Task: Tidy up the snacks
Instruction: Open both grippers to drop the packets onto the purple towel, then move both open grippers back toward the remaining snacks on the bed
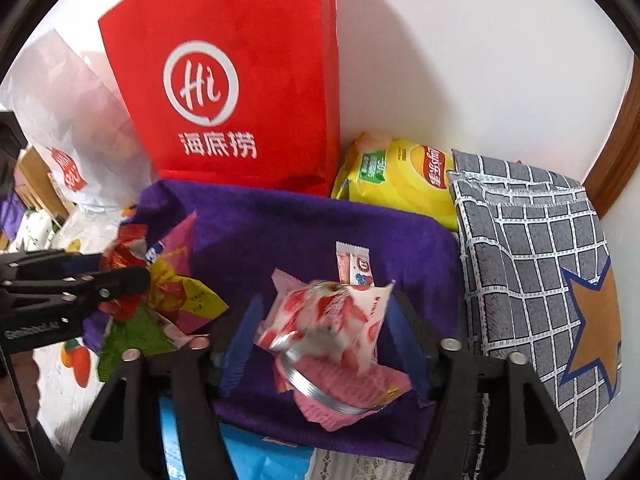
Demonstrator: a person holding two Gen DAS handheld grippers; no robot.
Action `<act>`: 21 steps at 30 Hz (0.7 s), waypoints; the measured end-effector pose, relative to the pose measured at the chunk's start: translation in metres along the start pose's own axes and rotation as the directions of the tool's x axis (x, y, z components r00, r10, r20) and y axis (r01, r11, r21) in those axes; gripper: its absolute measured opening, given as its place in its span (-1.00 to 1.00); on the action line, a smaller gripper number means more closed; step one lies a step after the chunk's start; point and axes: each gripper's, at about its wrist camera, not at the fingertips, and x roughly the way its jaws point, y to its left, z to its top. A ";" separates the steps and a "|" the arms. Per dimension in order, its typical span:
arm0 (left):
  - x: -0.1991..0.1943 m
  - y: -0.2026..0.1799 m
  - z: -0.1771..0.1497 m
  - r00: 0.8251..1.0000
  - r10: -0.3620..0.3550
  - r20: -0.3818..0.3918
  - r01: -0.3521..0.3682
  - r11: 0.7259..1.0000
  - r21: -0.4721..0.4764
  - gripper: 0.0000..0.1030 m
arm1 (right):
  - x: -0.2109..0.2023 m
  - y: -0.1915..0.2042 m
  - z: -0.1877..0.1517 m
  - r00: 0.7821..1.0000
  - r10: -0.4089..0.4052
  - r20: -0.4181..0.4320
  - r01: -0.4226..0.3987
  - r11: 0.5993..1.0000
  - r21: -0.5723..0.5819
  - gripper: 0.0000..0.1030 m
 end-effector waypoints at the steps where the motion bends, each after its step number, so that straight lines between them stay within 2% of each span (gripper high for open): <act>1: -0.002 0.000 0.000 1.000 -0.010 0.003 0.010 1.000 -0.005 -0.21 | -0.002 0.000 0.000 1.000 0.007 0.007 -0.007 1.000 0.004 0.35; 2: -0.003 0.000 0.001 1.000 -0.016 0.006 0.017 1.000 -0.008 -0.13 | -0.004 -0.001 0.001 1.000 0.008 0.012 -0.008 1.000 0.007 0.35; 3: -0.005 0.000 0.001 1.000 -0.023 0.009 0.023 1.000 -0.008 0.05 | -0.006 0.000 0.001 1.000 0.006 0.017 -0.006 1.000 0.010 0.35; 4: -0.008 0.000 0.001 1.000 -0.023 0.019 0.023 1.000 -0.002 0.10 | -0.008 0.000 0.002 1.000 0.006 0.024 -0.006 1.000 0.014 0.35; 9: -0.021 -0.002 0.001 0.999 -0.007 0.044 0.007 1.000 0.004 0.13 | -0.022 0.000 0.005 0.999 0.005 0.037 -0.007 0.999 0.043 0.41; 16: -0.039 -0.008 -0.001 0.998 0.023 0.059 -0.024 1.000 0.016 0.17 | -0.045 0.002 -0.008 0.995 -0.093 0.032 0.091 0.995 0.051 0.47; 21: -0.054 -0.028 -0.009 0.995 0.053 0.089 -0.060 0.995 0.077 0.36 | -0.075 0.005 -0.023 0.981 -0.183 0.068 0.178 0.981 0.077 0.69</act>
